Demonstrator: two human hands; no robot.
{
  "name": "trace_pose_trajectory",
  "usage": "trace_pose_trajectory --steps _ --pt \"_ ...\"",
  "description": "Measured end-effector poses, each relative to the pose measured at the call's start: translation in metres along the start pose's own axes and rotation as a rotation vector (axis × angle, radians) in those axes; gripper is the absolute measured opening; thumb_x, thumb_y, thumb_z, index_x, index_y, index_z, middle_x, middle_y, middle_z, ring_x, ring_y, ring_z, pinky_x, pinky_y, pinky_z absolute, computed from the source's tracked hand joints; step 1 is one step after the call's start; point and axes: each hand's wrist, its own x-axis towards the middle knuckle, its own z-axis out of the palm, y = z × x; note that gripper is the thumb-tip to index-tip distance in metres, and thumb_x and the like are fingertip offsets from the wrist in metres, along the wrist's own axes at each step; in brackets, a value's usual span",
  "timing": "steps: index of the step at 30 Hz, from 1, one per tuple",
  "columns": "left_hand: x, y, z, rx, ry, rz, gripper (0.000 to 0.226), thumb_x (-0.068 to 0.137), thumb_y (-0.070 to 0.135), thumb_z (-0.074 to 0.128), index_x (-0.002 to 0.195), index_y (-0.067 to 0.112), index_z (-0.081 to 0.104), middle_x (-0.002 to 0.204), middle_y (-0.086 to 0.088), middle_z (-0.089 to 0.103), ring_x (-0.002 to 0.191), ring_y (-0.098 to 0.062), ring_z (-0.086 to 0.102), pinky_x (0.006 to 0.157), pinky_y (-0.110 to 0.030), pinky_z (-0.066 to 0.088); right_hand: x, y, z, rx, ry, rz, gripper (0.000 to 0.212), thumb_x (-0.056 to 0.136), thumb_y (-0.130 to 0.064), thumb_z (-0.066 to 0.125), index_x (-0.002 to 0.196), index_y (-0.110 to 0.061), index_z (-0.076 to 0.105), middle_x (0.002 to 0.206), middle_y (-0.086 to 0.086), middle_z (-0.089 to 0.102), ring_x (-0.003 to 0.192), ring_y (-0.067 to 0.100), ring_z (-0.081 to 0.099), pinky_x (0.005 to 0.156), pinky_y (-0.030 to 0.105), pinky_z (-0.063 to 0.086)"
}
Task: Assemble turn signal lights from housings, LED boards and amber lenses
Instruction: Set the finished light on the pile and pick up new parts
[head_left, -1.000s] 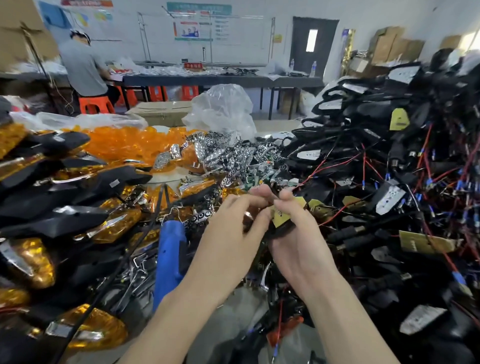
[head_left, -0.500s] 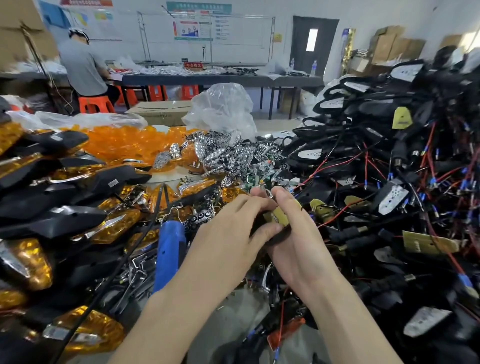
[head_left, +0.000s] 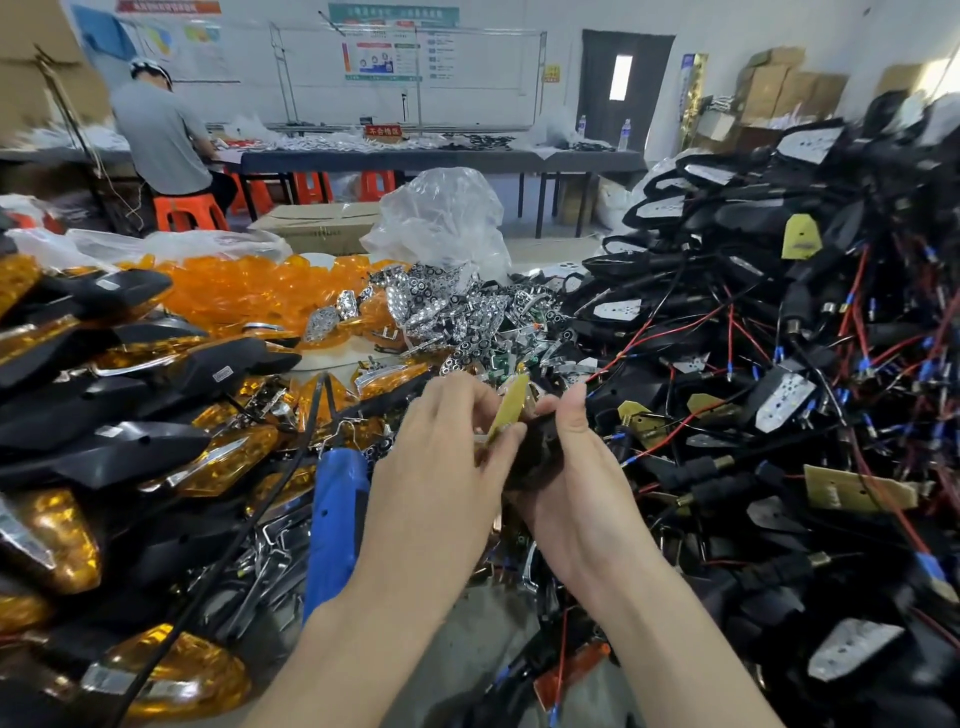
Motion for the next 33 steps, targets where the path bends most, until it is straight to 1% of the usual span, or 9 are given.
trace_pose_trajectory --steps 3,8,11,14,18,21,23,28,33 --pt "-0.001 0.004 -0.001 0.34 0.001 0.182 0.016 0.088 0.032 0.066 0.094 0.027 0.052 0.087 0.012 0.053 0.08 -0.012 0.052 0.052 -0.027 0.045 -0.001 0.003 0.002 0.004 -0.008 0.007 0.051 0.072 -0.052 0.072 0.1 -0.01 0.069 0.102 0.013 0.074 0.092 0.023 0.073 0.077 0.034 0.06" --pt "-0.004 0.004 0.004 0.333 -0.131 0.188 0.027 0.085 0.015 0.072 0.104 0.025 0.056 0.091 0.008 0.051 0.076 -0.014 0.054 0.048 -0.026 0.039 0.002 0.004 0.001 -0.029 0.071 -0.026 0.028 0.079 -0.038 0.074 0.087 -0.014 0.062 0.071 0.001 0.063 0.065 0.012 0.063 0.064 0.027 0.055" --pt "-0.001 0.003 0.002 0.173 -0.208 0.168 0.022 0.098 0.017 0.058 0.116 0.028 0.062 0.103 0.009 0.054 0.093 -0.013 0.056 0.068 -0.037 0.054 0.004 0.0 0.0 0.039 0.111 -0.012 0.023 0.086 -0.032 0.069 0.094 -0.011 0.063 0.082 0.009 0.062 0.071 0.017 0.063 0.068 0.03 0.055" --pt "0.004 -0.001 -0.006 0.101 -0.35 0.212 0.034 0.102 0.016 0.05 0.13 0.03 0.063 0.12 0.013 0.06 0.112 -0.009 0.047 0.097 -0.023 0.04 0.004 -0.007 -0.004 0.099 0.125 -0.015 0.021 0.095 -0.023 0.062 0.11 -0.009 0.056 0.091 0.013 0.062 0.082 0.022 0.064 0.07 0.031 0.058" --pt "0.007 -0.004 -0.02 0.022 -0.444 0.135 0.035 0.103 0.034 0.045 0.137 0.041 0.048 0.13 0.027 0.044 0.114 0.007 0.042 0.093 -0.005 0.032 0.004 -0.015 -0.005 0.192 0.121 -0.061 0.011 0.1 -0.005 0.05 0.101 -0.014 0.056 0.076 0.005 0.065 0.077 0.021 0.068 0.071 0.034 0.059" --pt "0.008 -0.007 -0.031 0.019 -0.456 0.027 0.044 0.096 0.055 0.041 0.138 0.047 0.035 0.127 0.027 0.031 0.11 0.014 0.045 0.088 -0.012 0.043 0.005 -0.02 -0.005 0.209 0.162 -0.124 0.015 0.102 -0.001 0.045 0.104 -0.012 0.054 0.074 0.006 0.065 0.075 0.023 0.072 0.07 0.039 0.063" --pt "0.008 -0.013 -0.039 0.092 -0.563 -0.063 0.054 0.092 0.063 0.04 0.142 0.046 0.031 0.127 0.026 0.041 0.109 0.011 0.05 0.092 -0.02 0.047 0.006 -0.026 -0.007 0.223 0.196 -0.157 0.014 0.104 -0.001 0.044 0.103 -0.01 0.055 0.076 0.009 0.067 0.078 0.027 0.075 0.07 0.042 0.063" --pt "0.005 -0.022 -0.044 0.104 -0.834 -0.211 0.051 0.091 0.066 0.046 0.137 0.043 0.045 0.102 0.023 0.063 0.091 0.01 0.06 0.078 -0.013 0.048 0.006 -0.036 -0.013 0.257 0.221 -0.187 0.015 0.107 -0.003 0.043 0.103 -0.009 0.056 0.082 0.013 0.071 0.089 0.031 0.077 0.068 0.042 0.062" --pt "-0.001 -0.022 -0.02 0.276 -0.851 -0.168 0.058 0.086 0.069 0.053 0.132 0.033 0.048 0.119 0.014 0.046 0.095 -0.003 0.054 0.078 -0.021 0.046 0.005 -0.039 -0.013 0.288 0.206 -0.181 0.015 0.108 -0.005 0.041 0.103 -0.008 0.055 0.081 0.012 0.071 0.093 0.033 0.076 0.07 0.043 0.062"
